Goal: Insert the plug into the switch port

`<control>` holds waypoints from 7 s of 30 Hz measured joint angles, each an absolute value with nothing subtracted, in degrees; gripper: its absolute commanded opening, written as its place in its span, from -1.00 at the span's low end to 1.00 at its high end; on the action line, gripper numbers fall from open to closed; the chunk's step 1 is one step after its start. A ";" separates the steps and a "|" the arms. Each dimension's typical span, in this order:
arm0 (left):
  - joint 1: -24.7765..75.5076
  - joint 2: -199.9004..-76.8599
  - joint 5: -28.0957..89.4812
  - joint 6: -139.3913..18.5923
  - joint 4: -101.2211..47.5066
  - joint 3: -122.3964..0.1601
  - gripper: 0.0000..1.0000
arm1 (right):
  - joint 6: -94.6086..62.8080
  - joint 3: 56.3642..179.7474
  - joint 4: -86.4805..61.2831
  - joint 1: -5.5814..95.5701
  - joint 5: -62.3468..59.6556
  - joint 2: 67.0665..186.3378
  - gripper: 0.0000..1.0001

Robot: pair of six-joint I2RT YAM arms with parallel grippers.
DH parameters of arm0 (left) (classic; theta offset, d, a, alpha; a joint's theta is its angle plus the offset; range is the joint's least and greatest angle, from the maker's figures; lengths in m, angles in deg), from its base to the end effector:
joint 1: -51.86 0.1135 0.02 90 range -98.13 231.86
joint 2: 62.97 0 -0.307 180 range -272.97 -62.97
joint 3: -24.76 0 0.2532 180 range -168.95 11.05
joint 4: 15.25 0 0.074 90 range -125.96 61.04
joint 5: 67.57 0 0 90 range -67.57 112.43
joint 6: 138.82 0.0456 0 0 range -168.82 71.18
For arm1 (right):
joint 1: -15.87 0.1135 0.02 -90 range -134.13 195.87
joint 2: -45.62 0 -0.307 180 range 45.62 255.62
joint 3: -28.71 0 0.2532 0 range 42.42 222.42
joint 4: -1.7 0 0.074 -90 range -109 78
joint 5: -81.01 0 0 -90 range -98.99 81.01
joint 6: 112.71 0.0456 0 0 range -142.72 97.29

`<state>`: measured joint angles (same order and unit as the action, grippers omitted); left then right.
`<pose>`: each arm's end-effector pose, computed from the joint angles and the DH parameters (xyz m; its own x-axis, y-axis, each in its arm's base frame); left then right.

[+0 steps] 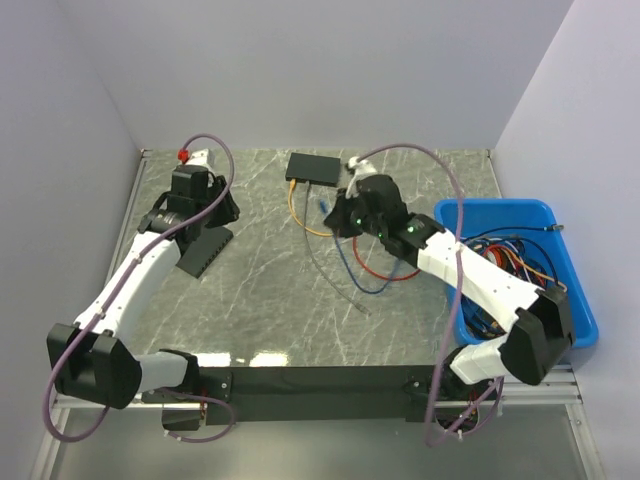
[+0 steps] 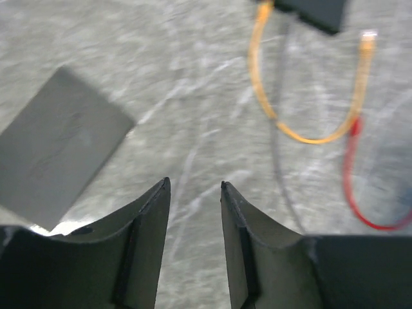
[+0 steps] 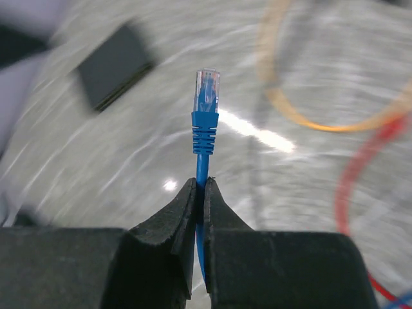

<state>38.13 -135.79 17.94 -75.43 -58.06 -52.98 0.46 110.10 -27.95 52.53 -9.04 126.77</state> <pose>0.2688 -0.0620 0.3552 -0.6125 -0.3100 -0.7271 -0.1093 0.9443 -0.3105 0.2649 0.1971 0.3592 -0.5968 0.0463 -0.8010 -0.3934 0.8533 0.3424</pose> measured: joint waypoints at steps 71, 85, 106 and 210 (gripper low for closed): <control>33.49 -137.12 50.24 -75.91 -49.36 -50.66 -0.12 | -2.38 102.54 -7.77 68.62 -9.70 131.95 -1.00; 33.60 -137.52 50.70 -76.55 -48.91 -50.66 -0.24 | -1.70 102.82 -5.96 68.60 -9.50 134.37 -1.00; 33.71 -137.52 51.67 -76.76 -48.51 -50.66 -0.99 | -1.70 104.35 -5.63 68.60 -9.70 135.70 -0.18; 62.30 -153.01 14.99 -80.20 -62.76 -55.01 0.32 | 3.42 98.17 2.91 60.82 -1.78 133.69 -1.00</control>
<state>62.30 -153.01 14.99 -80.20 -62.76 -55.01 3.42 98.17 2.91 60.82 -1.78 133.69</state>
